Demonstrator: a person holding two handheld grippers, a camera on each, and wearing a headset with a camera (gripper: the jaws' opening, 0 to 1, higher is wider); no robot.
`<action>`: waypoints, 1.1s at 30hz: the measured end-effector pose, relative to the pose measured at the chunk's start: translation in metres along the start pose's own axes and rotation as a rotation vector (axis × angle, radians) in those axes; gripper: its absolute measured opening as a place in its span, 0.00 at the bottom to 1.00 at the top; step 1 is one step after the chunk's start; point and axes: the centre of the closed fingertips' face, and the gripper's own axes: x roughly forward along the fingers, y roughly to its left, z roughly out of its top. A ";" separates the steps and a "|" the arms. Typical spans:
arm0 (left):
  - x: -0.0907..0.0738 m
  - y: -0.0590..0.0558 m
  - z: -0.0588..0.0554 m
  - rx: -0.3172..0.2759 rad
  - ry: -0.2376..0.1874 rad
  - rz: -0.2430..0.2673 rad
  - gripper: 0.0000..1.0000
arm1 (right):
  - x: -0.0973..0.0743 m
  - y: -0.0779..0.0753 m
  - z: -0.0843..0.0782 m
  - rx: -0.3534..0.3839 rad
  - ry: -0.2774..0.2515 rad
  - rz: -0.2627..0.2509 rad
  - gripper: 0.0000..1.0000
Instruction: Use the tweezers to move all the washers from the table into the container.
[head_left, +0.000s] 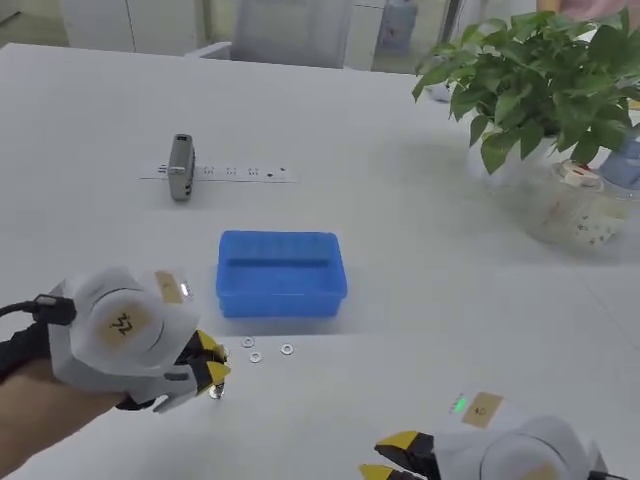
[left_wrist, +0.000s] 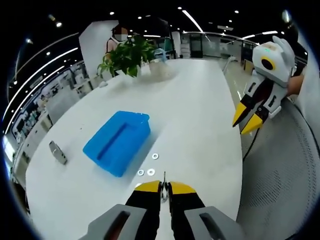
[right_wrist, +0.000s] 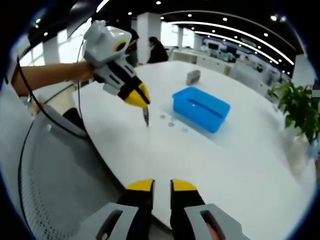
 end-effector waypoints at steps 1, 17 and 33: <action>0.000 0.000 0.000 -0.005 -0.009 0.006 0.01 | 0.000 0.000 0.000 -0.002 0.000 -0.001 0.09; -0.007 0.003 -0.006 -0.063 -0.008 0.021 0.00 | -0.008 -0.004 0.018 0.116 -0.102 0.001 0.53; -0.023 0.012 0.014 -0.035 -0.015 0.013 0.00 | -0.026 -0.036 0.030 0.244 -0.234 -0.073 0.99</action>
